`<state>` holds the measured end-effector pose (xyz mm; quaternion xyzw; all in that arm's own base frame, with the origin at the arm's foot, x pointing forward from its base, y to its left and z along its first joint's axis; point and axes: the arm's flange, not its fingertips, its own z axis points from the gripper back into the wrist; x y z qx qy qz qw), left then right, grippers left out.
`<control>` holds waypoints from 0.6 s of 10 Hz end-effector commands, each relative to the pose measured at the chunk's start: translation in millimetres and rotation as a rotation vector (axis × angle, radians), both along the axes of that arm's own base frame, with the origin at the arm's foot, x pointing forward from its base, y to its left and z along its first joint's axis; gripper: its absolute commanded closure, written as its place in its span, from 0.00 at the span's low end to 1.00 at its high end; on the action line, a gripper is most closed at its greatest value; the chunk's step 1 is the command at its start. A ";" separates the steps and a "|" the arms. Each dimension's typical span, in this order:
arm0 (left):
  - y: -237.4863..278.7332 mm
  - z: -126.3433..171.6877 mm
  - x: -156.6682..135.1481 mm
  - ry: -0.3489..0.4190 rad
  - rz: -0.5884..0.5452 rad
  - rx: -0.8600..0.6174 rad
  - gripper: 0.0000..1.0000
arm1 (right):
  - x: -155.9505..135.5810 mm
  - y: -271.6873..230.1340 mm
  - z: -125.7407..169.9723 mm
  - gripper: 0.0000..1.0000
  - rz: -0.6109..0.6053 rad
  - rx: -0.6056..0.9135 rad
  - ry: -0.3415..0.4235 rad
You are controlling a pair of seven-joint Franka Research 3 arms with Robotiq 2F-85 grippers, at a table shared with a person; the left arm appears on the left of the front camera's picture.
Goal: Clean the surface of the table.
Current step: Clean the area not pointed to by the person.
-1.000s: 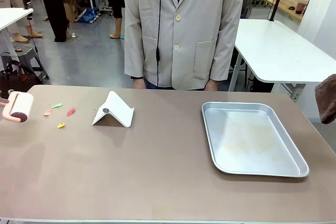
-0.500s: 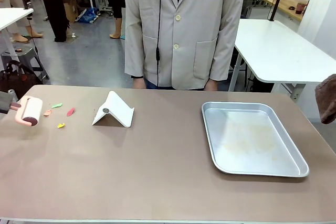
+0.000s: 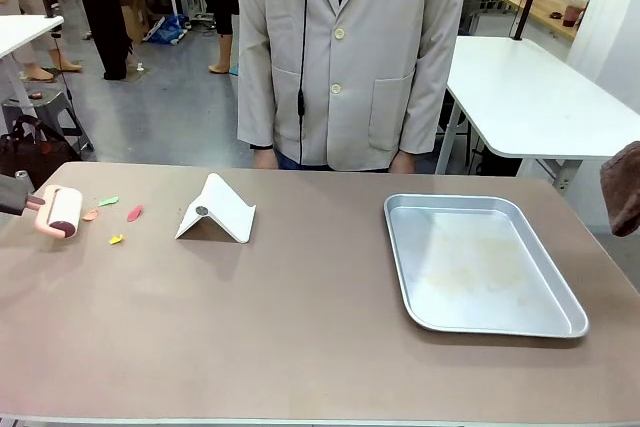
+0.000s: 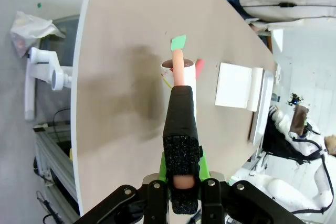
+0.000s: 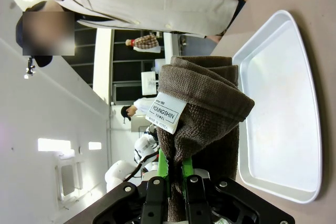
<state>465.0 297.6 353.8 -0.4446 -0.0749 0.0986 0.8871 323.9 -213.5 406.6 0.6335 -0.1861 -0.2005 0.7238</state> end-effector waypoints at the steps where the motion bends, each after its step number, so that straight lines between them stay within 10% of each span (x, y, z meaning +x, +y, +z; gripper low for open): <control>1: 4.0 7.1 9.7 0.014 0.044 -0.036 0.78 | -1.7 -1.6 3.6 1.00 0.007 0.005 -0.009; 2: 3.8 4.9 15.4 0.018 0.025 -0.026 0.97 | -1.7 -1.6 3.6 1.00 0.007 0.005 -0.009; 6: 0.4 -3.0 24.6 0.064 -0.007 -0.001 0.97 | -1.7 -1.6 3.6 1.00 0.007 0.005 -0.009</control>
